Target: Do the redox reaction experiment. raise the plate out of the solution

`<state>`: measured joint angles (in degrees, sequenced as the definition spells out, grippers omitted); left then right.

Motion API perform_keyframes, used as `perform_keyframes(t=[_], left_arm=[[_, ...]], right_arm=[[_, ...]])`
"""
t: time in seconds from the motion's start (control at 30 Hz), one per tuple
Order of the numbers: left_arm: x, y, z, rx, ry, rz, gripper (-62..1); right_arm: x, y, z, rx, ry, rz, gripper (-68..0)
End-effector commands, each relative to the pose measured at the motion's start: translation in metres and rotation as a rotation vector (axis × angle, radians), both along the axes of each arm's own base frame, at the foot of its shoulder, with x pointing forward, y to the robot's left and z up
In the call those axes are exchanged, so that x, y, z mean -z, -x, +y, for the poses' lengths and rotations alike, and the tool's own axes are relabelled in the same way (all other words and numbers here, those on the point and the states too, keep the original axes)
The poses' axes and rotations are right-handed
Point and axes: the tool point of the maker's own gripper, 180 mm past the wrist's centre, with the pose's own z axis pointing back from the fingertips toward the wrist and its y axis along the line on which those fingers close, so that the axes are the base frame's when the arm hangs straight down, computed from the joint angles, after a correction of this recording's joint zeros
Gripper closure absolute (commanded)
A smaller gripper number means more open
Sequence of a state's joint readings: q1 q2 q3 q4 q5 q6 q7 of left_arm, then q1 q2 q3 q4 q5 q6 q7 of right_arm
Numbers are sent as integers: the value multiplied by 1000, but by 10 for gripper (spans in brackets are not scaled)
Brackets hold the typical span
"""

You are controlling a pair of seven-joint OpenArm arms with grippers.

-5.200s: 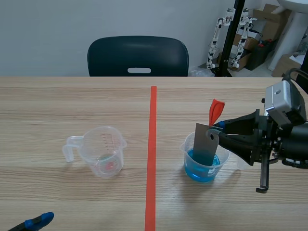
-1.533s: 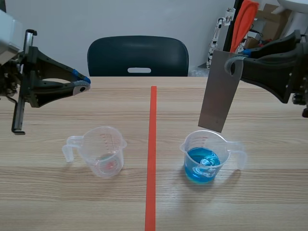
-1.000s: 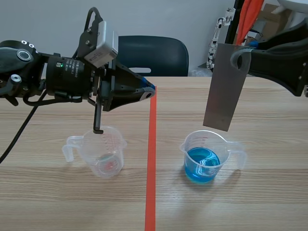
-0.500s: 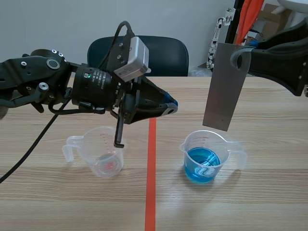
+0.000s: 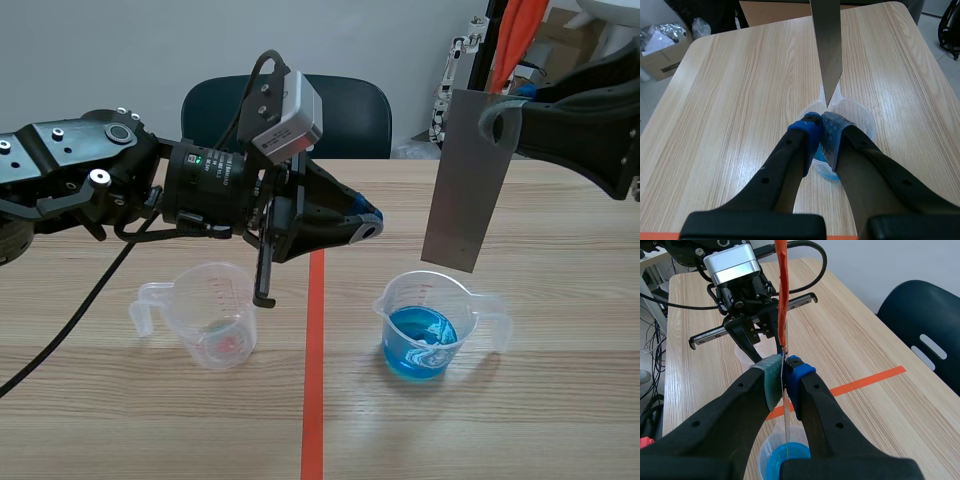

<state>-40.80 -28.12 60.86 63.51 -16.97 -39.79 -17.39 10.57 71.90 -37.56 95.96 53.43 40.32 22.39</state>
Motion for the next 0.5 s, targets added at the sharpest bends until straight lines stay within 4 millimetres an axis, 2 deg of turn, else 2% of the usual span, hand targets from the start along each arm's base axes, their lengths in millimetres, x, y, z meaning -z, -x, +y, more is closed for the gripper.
perform_keyframes(t=[0.0,0.47], left_arm=[[-13,-1,-3,10,32,-17,-27],[-3,-6,1,-31,-17,31,-27]], right_arm=[[-15,-4,0,4,-29,-34,-6],[-14,-4,-1,4,-25,-33,-6]])
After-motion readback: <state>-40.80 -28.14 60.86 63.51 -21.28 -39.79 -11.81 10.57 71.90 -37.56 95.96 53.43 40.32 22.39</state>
